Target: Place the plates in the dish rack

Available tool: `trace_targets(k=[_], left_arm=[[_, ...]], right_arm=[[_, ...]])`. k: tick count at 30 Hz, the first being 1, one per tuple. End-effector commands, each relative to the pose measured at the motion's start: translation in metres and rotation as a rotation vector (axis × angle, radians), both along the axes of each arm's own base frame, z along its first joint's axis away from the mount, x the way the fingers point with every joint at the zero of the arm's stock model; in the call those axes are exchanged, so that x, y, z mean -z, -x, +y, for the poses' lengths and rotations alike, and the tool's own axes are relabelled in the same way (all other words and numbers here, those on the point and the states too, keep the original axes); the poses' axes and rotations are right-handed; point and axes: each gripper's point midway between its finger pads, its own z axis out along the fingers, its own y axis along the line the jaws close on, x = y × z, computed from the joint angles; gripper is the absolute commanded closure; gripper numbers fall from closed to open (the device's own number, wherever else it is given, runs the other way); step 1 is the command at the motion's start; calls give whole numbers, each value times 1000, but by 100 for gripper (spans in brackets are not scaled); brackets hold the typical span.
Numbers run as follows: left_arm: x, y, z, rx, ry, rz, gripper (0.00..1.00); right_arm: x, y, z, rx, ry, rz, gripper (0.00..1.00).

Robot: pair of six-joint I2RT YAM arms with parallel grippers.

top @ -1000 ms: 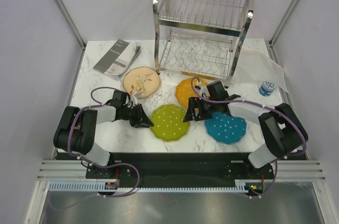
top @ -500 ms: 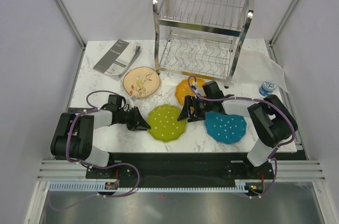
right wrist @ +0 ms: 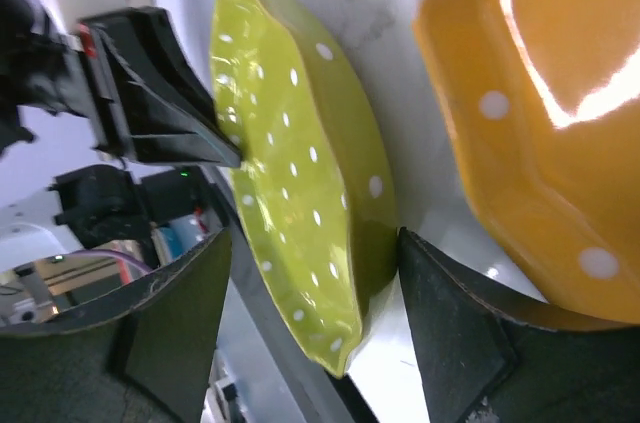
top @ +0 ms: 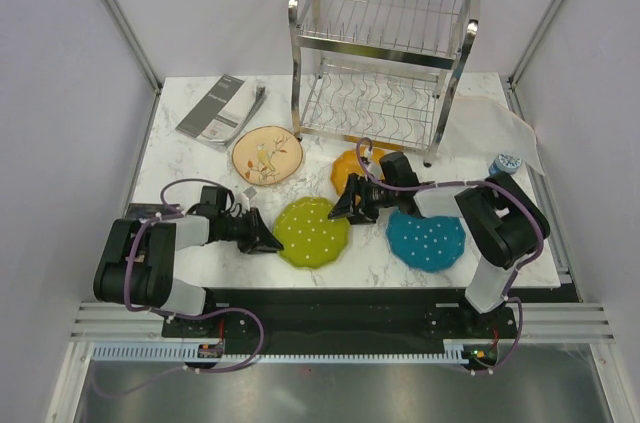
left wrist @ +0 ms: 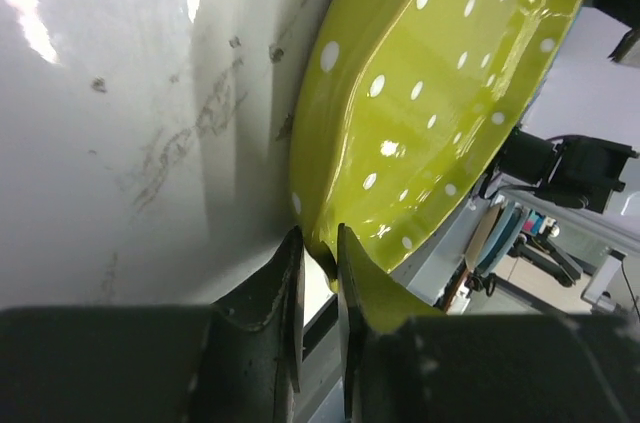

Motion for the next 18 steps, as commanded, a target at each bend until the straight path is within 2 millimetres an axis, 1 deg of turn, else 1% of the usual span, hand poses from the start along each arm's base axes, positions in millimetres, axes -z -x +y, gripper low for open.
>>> trace_targets(k=[1, 4, 6, 7, 8, 9, 10, 11, 12, 13, 14, 15, 16, 17, 18], left_arm=[[-44, -6, -24, 125, 221, -152, 98], [-41, -7, -23, 128, 216, -149, 98], [-41, -9, -23, 126, 210, -151, 98], [-40, -9, -23, 124, 209, -148, 98], [-38, -10, -22, 117, 197, -145, 98], [-38, -10, -21, 114, 189, -139, 98], [-37, -10, -20, 109, 176, -136, 98], [-34, -14, -19, 98, 153, -143, 98], [-34, -11, -17, 95, 140, -123, 98], [-32, -11, -16, 88, 127, -116, 97], [-28, -16, -11, 65, 86, -115, 96], [-28, -19, -9, 55, 65, -114, 91], [-26, -24, -4, 33, 37, -117, 84], [-27, -28, -1, 23, 23, -121, 78], [-32, -36, 1, 22, 8, -147, 66]], right_arm=[[-62, 13, 35, -124, -260, -17, 30], [-60, 14, 35, -139, -244, -18, 39], [-60, 14, 34, -142, -234, -30, 42], [-61, 14, 34, -147, -231, -37, 48], [-57, 16, 32, -150, -213, -25, 51], [-60, 15, 32, -162, -207, -58, 54], [-59, 14, 30, -167, -195, -66, 61], [-55, 18, 27, -171, -172, -47, 64], [-60, 17, 27, -180, -169, -69, 68], [-60, 18, 26, -201, -161, -99, 79], [-57, 22, 21, -210, -136, -82, 85], [-66, 20, 20, -222, -131, -114, 98], [-66, 19, 16, -253, -114, -171, 100], [-62, 26, 8, -264, -68, -132, 100], [-76, 21, 7, -279, -62, -182, 100]])
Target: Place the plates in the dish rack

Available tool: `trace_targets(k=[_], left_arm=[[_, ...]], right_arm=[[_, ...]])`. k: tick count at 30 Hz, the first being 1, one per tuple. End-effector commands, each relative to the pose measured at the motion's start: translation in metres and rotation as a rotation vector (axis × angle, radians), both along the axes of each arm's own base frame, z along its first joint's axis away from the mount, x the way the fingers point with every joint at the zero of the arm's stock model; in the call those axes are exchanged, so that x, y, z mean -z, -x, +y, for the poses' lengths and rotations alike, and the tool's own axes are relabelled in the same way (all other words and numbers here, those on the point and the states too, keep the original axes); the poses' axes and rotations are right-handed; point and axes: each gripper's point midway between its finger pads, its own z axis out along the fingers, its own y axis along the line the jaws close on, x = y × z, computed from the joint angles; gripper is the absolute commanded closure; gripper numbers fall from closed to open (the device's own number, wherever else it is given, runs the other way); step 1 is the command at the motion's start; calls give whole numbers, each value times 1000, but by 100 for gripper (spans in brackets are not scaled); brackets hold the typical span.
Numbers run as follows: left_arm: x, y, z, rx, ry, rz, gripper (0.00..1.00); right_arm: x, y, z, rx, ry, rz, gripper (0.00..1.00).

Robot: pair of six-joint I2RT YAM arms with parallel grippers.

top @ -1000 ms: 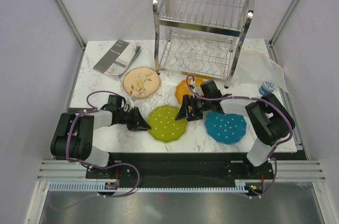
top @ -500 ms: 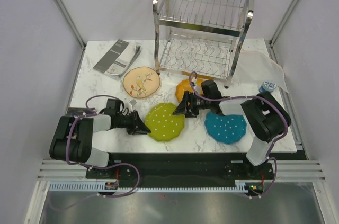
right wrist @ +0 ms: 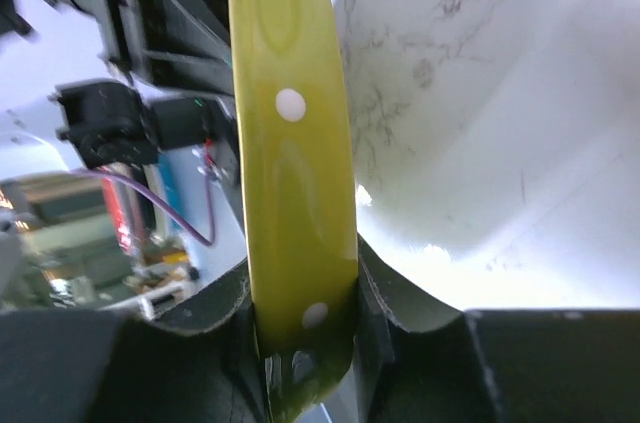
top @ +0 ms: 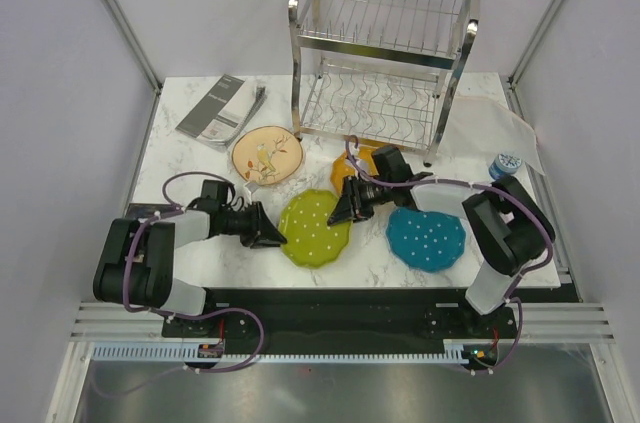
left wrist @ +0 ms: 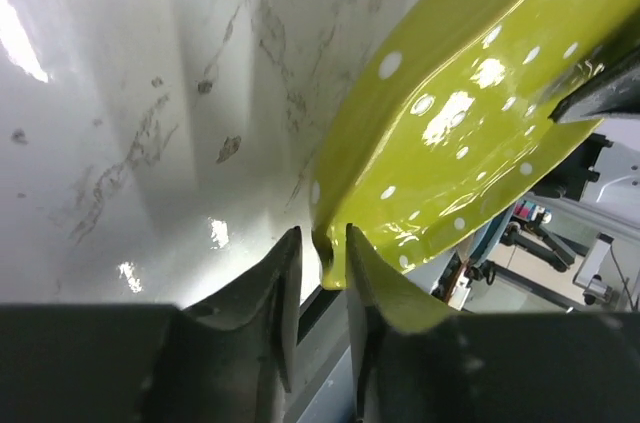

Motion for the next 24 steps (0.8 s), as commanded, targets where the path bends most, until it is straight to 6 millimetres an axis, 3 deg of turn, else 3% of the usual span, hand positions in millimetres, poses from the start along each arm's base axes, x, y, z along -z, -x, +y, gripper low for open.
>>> trace_targets(k=[1, 4, 7, 8, 10, 11, 13, 14, 19, 20, 21, 23, 24], left_arm=[[-22, -35, 13, -23, -60, -119, 61], [-42, -57, 26, -26, -117, -194, 49], [-69, -86, 40, 6, -206, -343, 45], [-77, -89, 44, 9, -228, -374, 45], [-93, -104, 54, 11, -288, -475, 44], [-105, -109, 57, 18, -311, -541, 43], [-114, -118, 62, 3, -349, -598, 39], [-122, -126, 63, -7, -361, -644, 38], [-141, -174, 73, -93, -415, -732, 36], [-157, -187, 73, -111, -407, -765, 37], [-152, -198, 72, -112, -405, -751, 37], [-171, -219, 70, -134, -384, -779, 38], [-168, -228, 69, -140, -379, -773, 38]], right_arm=[[-50, -5, -14, -148, 3, -249, 100], [-82, -17, -31, -152, 57, -314, 100], [-125, -33, -45, -176, 105, -448, 100], [-149, -39, -48, -184, 110, -514, 100], [-175, -47, -53, -161, 132, -590, 100], [-204, -52, -56, -152, 132, -670, 100], [-228, -61, -64, -129, 169, -756, 100], [-258, -69, -67, -96, 162, -842, 100], [-336, -106, -98, 107, 185, -1052, 100], [-357, -111, -104, 158, 191, -1111, 100], [-371, -116, -111, 206, 201, -1146, 100], [-405, -129, -127, 356, 227, -1232, 100], [-418, -131, -133, 426, 222, -1244, 100]])
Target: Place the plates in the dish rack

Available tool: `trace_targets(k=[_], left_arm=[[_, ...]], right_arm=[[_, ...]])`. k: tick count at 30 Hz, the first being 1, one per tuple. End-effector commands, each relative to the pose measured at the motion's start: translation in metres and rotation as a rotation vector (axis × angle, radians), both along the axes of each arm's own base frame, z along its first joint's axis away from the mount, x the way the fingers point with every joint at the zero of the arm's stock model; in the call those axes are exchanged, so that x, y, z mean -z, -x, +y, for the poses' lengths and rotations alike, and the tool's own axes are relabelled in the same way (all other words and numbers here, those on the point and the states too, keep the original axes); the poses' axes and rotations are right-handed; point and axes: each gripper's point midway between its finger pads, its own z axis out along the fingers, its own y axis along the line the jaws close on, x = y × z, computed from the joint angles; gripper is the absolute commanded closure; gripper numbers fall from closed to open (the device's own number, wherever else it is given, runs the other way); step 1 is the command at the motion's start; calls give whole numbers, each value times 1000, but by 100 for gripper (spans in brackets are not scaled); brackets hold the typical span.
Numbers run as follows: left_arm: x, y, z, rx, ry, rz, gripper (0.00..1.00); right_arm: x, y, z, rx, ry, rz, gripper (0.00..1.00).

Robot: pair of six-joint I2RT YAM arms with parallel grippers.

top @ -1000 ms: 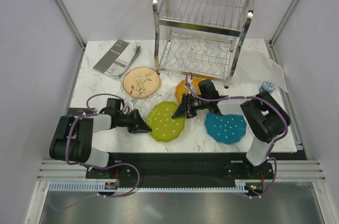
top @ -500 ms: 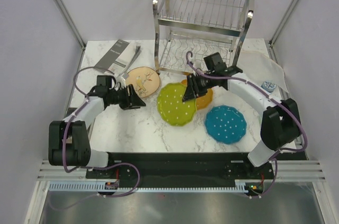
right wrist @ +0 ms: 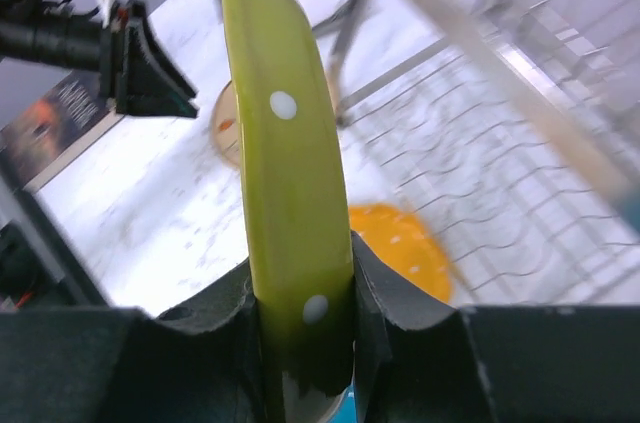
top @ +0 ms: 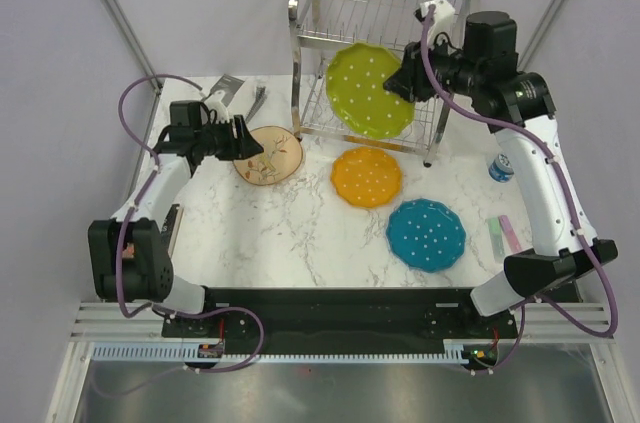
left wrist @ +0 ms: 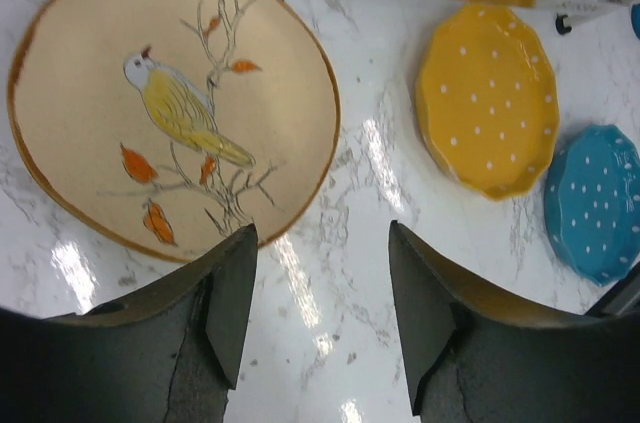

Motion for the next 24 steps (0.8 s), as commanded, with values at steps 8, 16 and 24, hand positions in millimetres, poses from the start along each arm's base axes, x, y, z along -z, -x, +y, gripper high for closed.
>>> trace_targets(k=[8, 16, 24], left_arm=[[-45, -60, -18, -12, 86, -136, 39], [-9, -19, -29, 36, 85, -65, 39], [-1, -2, -29, 37, 95, -49, 39]], right_arm=[[-186, -64, -100, 730, -278, -533, 100], [-230, -94, -127, 923, -383, -682, 100], [-223, -109, -165, 1200, -273, -754, 100]])
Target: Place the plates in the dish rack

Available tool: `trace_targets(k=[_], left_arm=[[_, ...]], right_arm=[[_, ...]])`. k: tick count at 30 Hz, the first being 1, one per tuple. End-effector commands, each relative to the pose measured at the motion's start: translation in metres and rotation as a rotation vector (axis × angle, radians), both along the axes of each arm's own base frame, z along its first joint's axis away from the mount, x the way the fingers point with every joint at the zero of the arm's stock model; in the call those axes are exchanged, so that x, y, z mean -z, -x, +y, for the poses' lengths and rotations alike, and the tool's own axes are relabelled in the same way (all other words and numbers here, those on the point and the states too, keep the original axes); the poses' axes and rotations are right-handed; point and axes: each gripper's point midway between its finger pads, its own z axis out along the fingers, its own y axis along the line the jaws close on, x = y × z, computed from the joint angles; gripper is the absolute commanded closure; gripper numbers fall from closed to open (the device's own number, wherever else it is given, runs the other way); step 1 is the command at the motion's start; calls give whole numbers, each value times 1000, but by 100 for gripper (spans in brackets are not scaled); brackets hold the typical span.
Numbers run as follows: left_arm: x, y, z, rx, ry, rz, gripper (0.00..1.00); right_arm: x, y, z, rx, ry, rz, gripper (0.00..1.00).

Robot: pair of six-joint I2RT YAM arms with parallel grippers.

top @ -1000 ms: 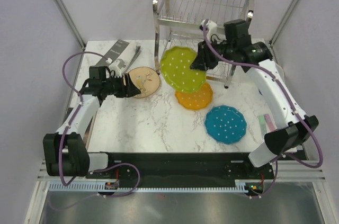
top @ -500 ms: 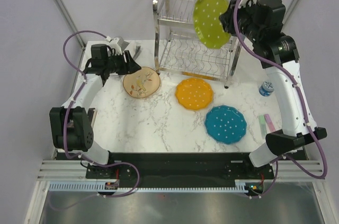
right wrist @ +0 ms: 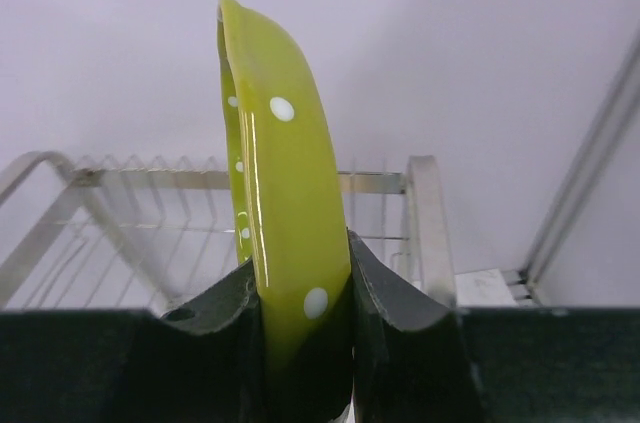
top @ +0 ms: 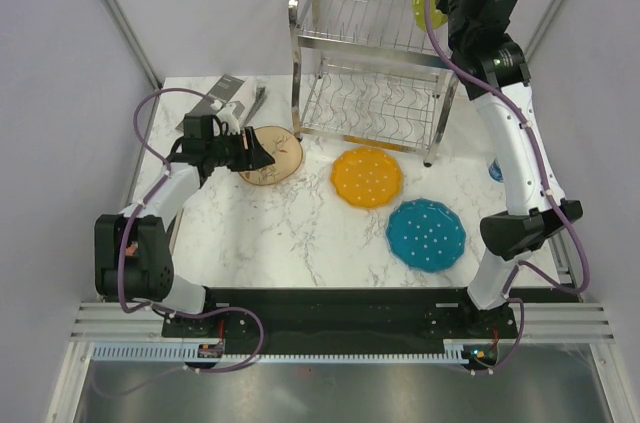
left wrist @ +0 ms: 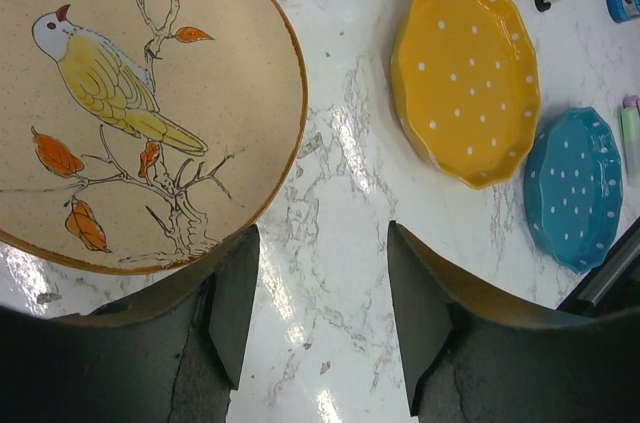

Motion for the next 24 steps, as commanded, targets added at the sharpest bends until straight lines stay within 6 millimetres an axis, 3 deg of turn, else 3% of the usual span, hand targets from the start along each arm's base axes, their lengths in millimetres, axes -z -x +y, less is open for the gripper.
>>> trace_targets(k=[1, 11, 24], left_arm=[[-22, 4, -3, 6, 32, -72, 39], [-6, 15, -4, 6, 45, -39, 39], [-3, 19, -5, 3, 54, -37, 39]], right_arm=[[-76, 30, -43, 233, -65, -252, 100], [-64, 26, -58, 374, 4, -217, 100], [-15, 0, -46, 367, 111, -77, 100]])
